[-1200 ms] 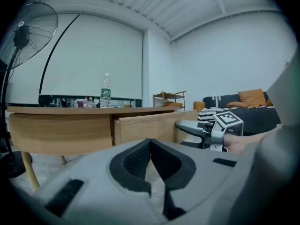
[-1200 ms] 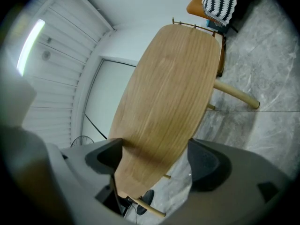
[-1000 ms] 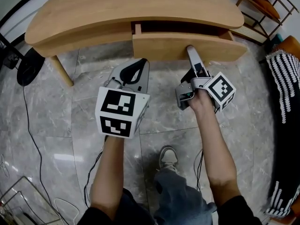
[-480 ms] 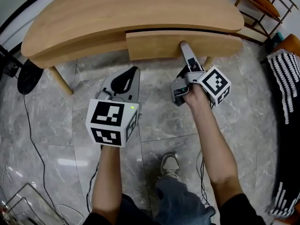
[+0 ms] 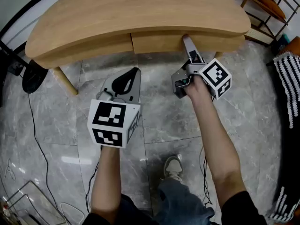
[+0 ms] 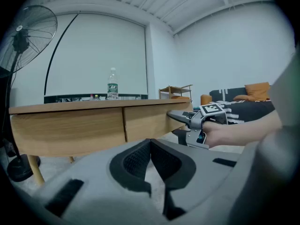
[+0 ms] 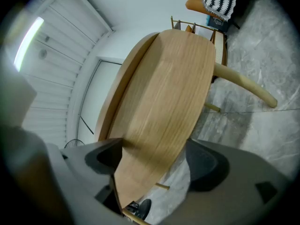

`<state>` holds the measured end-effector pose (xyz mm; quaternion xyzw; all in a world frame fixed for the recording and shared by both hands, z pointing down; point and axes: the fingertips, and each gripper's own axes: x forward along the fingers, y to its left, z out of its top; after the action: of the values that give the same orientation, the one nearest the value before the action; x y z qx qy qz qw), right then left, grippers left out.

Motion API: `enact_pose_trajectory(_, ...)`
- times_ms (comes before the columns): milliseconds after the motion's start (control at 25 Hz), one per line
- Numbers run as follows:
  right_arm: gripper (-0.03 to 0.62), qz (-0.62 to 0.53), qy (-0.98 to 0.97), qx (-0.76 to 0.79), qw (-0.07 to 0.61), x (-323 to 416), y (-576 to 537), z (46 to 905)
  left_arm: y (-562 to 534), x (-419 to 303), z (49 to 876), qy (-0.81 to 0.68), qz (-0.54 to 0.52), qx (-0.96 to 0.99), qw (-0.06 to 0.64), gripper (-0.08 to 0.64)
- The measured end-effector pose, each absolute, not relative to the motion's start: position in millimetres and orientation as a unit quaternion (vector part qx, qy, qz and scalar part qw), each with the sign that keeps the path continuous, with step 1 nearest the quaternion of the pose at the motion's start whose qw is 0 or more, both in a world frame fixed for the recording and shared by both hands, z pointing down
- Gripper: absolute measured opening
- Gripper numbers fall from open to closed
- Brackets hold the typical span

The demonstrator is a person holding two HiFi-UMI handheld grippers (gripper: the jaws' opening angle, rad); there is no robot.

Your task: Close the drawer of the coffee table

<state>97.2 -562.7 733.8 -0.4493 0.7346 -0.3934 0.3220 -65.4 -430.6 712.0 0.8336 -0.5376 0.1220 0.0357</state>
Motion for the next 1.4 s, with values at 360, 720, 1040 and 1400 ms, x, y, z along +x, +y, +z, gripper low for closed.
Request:
enact_pose_trajectory(360, 0.426, -0.387, 0.738, -0.445, 0.329, 92.8, -581.3, 734.2, -434.0, -77.4, 717.2, -0.548, 0.129, 0.826, 0.036, 0.003)
enact_pose_trajectory(720, 0.336, -0.393, 0.738, -0.448, 0.318, 96.8, -565.3, 736.5, -430.7, -78.5, 707.2, -0.552, 0.121, 0.824, 0.033, 0.003)
enact_pose_trajectory(1040, 0.252, -0.353, 0.783, -0.45, 0.246, 87.0, -527.0, 685.0, -430.4, -59.4, 666.2, -0.523, 0.128, 0.842, 0.035, 0.003)
enact_pose_trajectory(1400, 0.143, -0.344, 0.798, -0.473, 0.143, 89.9, -497.0, 572.6, -428.5, -58.9, 552.0, -0.523, 0.144, 0.835, 0.088, 0.003)
